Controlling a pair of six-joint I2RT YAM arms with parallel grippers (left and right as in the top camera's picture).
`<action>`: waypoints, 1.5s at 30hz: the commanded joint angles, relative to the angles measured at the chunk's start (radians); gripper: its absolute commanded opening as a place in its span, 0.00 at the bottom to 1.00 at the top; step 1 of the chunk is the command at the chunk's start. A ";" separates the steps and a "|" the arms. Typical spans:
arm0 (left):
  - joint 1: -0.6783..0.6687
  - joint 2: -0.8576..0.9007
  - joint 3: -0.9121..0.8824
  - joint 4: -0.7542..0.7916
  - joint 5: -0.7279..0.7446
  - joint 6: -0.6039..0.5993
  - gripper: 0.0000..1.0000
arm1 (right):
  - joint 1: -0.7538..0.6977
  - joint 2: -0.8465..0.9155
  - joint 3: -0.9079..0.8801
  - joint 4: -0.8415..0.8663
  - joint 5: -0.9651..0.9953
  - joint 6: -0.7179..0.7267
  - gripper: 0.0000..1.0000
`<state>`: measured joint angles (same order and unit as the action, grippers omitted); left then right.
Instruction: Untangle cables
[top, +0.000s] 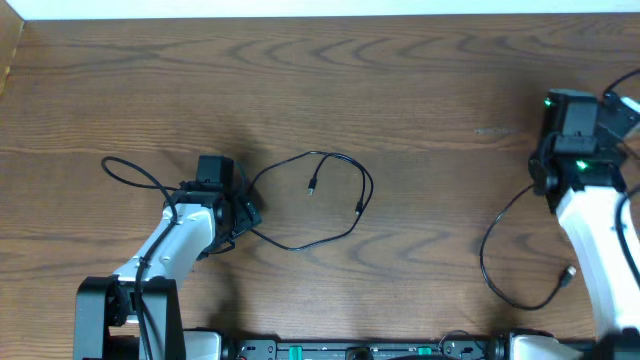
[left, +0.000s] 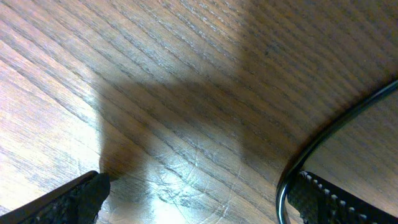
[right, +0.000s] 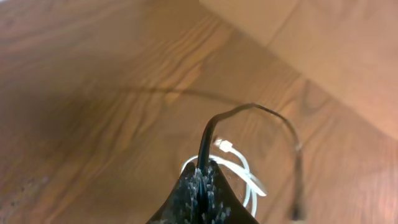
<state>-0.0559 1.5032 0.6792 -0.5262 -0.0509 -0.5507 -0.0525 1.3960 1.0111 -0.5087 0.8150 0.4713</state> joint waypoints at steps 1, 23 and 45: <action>0.000 0.034 -0.037 -0.014 -0.010 0.006 0.98 | -0.006 0.058 -0.005 0.019 -0.022 0.014 0.05; 0.000 0.034 -0.037 -0.014 -0.010 0.006 0.98 | -0.006 0.200 -0.005 0.145 -0.303 0.013 0.80; 0.000 0.034 -0.037 -0.015 -0.010 0.006 0.98 | -0.045 0.533 -0.005 0.320 -0.562 0.006 0.01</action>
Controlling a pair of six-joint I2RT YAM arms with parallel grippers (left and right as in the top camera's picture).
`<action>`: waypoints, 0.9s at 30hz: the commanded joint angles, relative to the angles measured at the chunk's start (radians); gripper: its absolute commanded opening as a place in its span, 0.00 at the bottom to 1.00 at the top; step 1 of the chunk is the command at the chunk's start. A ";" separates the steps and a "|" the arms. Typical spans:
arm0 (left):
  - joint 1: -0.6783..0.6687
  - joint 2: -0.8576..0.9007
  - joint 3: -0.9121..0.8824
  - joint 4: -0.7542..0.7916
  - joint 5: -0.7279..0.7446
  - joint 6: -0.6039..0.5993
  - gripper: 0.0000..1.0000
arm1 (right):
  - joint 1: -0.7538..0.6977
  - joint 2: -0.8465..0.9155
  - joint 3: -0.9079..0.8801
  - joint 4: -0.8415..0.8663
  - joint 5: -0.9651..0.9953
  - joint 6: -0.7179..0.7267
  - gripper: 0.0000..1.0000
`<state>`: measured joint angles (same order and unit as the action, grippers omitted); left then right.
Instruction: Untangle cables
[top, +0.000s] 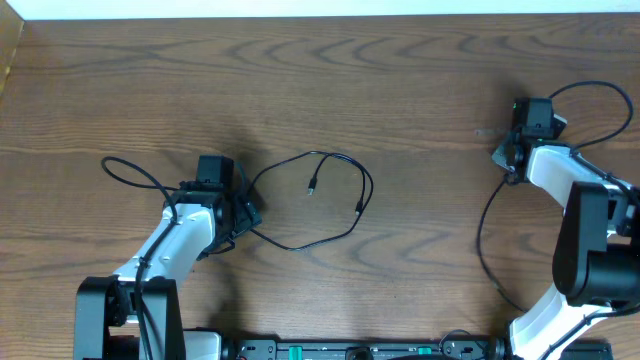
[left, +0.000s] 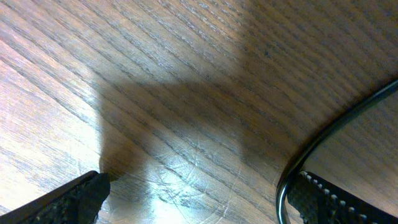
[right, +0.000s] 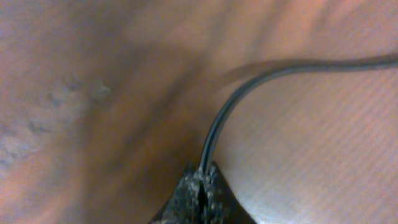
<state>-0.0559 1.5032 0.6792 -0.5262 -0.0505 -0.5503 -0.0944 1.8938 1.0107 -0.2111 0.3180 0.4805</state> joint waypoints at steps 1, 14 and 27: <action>0.000 0.034 -0.037 -0.014 -0.010 0.006 0.98 | -0.003 0.044 -0.005 0.045 -0.069 -0.003 0.01; 0.000 0.034 -0.037 -0.015 -0.010 0.006 0.98 | -0.005 0.278 -0.005 0.420 -0.162 -0.018 0.03; 0.000 0.034 -0.037 -0.015 -0.010 0.006 0.98 | -0.060 0.497 -0.003 0.568 -0.251 -0.070 0.32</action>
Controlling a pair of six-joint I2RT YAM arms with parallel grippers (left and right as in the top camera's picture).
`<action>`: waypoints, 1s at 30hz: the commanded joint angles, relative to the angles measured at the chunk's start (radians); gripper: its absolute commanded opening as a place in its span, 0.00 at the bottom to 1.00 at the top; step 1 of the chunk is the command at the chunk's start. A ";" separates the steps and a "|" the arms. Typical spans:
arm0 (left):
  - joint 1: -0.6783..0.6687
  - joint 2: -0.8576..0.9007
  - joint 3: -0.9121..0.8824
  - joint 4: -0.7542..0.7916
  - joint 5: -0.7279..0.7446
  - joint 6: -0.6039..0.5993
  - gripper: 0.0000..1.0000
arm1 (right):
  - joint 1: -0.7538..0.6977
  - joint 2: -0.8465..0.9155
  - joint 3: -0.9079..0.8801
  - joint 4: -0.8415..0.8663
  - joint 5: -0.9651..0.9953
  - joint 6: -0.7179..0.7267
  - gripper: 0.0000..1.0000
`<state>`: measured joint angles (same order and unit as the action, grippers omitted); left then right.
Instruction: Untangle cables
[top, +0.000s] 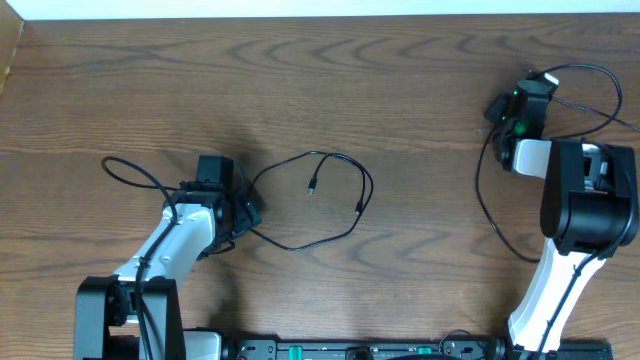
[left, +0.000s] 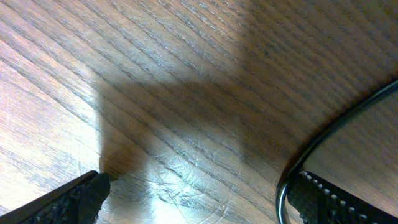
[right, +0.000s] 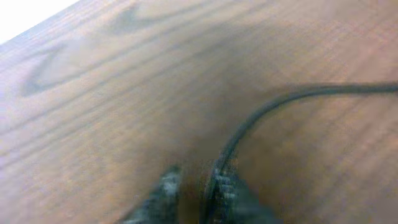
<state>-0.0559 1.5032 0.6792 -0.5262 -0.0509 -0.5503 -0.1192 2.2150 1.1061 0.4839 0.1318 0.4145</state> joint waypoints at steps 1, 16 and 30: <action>0.000 0.034 -0.037 -0.014 -0.010 0.006 0.98 | -0.045 0.163 -0.098 -0.135 -0.076 -0.004 0.49; 0.000 0.034 -0.037 -0.014 -0.010 0.006 0.98 | -0.076 -0.565 -0.098 -0.720 -0.113 -0.039 0.99; 0.000 0.034 -0.037 -0.015 -0.010 0.006 0.98 | 0.024 -0.704 -0.100 -1.089 -0.203 -0.167 0.47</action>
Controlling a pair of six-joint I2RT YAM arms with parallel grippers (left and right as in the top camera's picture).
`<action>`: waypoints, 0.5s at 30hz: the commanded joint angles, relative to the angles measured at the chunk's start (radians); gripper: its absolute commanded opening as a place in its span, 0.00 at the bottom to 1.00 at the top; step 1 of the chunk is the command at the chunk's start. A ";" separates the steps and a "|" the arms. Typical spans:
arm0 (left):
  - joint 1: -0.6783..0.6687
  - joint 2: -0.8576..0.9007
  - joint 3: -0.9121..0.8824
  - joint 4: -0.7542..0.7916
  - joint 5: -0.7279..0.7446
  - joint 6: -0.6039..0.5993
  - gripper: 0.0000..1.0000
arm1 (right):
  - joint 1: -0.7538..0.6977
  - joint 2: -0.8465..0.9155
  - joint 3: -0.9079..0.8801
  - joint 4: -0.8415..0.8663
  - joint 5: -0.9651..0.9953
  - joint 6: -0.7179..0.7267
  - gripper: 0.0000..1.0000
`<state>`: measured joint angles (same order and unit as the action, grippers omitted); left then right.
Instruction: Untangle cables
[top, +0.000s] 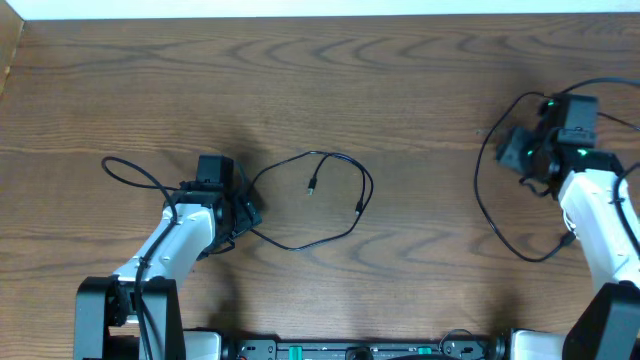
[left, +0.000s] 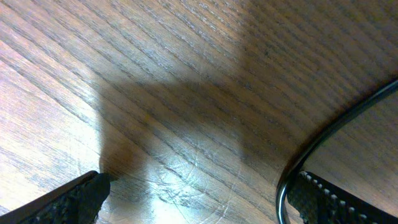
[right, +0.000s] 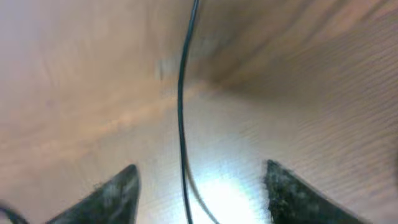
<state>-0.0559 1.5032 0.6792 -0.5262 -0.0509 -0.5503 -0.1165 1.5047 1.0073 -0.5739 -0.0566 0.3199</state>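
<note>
One black cable (top: 345, 170) lies in a loose loop at the table's middle, both plug ends inside the loop, and runs on left past my left arm. My left gripper (top: 246, 212) rests low on the wood, open; in the left wrist view the cable (left: 298, 165) curves just inside its right finger (left: 323, 196). A second black cable (top: 485, 200) curves along the right side. My right gripper (top: 514, 150) is open over its upper part; the right wrist view shows this cable (right: 182, 118) lying loose between the two fingers (right: 109, 196).
The wooden table (top: 400, 90) ends at a white strip along the far edge. A raised wooden side sits at the far left corner (top: 10, 50). The left cable's small loop (top: 125, 172) lies left of my left arm.
My right gripper was farther back near the far right with its jaws barely apart at the cable. Now it is nearer and wide open, the cable lying loose between the fingers. Left arm unchanged.
My right gripper was shut on the right black cable near the right edge. It then stood further left, still shut on it, then farther back with the cable's top drawn along. Now it is open and the cable lies in a long curve. The left gripper stayed put, open.
</note>
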 joint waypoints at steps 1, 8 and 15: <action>0.000 0.034 -0.037 -0.015 -0.010 0.006 0.98 | 0.031 0.006 -0.001 -0.061 -0.014 -0.094 0.41; 0.000 0.034 -0.037 -0.015 -0.010 0.006 0.98 | 0.072 0.013 -0.002 -0.214 0.005 -0.166 0.23; 0.000 0.034 -0.037 -0.014 -0.010 0.006 0.98 | 0.148 0.053 -0.034 -0.274 0.122 -0.204 0.35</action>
<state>-0.0559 1.5032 0.6792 -0.5262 -0.0509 -0.5503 -0.0013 1.5375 0.9989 -0.8536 -0.0257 0.1482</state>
